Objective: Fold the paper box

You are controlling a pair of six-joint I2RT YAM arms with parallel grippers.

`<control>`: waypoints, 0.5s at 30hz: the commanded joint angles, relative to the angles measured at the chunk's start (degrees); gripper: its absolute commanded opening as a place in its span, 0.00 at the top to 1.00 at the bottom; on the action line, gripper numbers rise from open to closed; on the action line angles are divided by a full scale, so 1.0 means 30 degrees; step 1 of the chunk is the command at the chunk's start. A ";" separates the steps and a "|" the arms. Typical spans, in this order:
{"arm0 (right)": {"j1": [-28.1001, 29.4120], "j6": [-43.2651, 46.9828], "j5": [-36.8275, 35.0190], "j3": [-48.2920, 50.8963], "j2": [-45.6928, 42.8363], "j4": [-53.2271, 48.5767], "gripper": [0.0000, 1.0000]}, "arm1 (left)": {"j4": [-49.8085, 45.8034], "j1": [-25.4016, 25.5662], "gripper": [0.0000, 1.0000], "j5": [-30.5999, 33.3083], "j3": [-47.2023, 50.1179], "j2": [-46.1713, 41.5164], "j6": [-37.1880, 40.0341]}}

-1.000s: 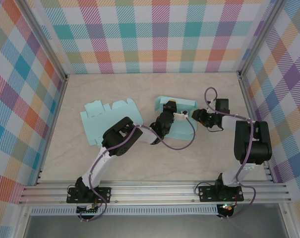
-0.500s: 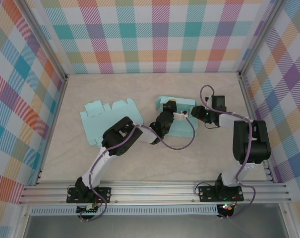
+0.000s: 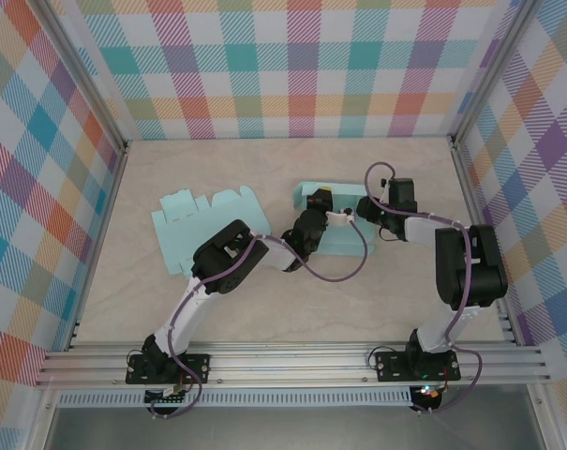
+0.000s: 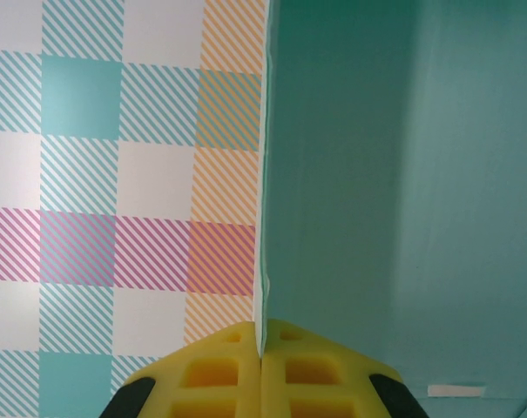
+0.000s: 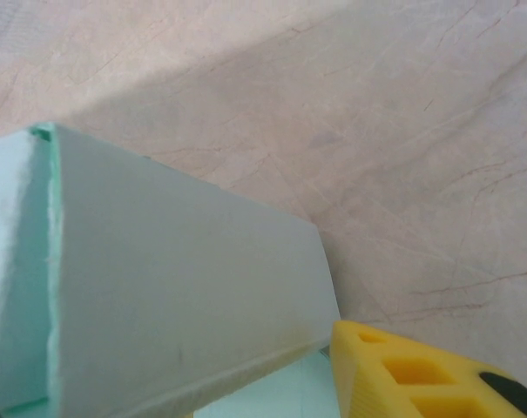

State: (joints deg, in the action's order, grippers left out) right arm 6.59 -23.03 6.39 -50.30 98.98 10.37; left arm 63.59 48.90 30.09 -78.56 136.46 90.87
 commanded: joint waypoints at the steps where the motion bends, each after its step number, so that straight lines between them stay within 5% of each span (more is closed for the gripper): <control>1: 0.0117 0.0307 -0.1335 -0.0045 0.0339 0.2191 0.57 | -0.0997 0.0017 1.00 -0.1197 0.0318 -0.0062 -0.0526; 15: 0.0689 0.0813 -0.2768 -0.0450 0.1016 0.3100 0.65 | -0.1554 0.0011 1.00 -0.1690 0.0377 -0.0154 -0.0782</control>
State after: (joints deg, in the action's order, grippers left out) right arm 8.40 -21.91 0.80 -50.04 100.84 14.63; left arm 63.00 48.90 28.29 -78.56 136.44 90.26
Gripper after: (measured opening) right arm 0.356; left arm 0.048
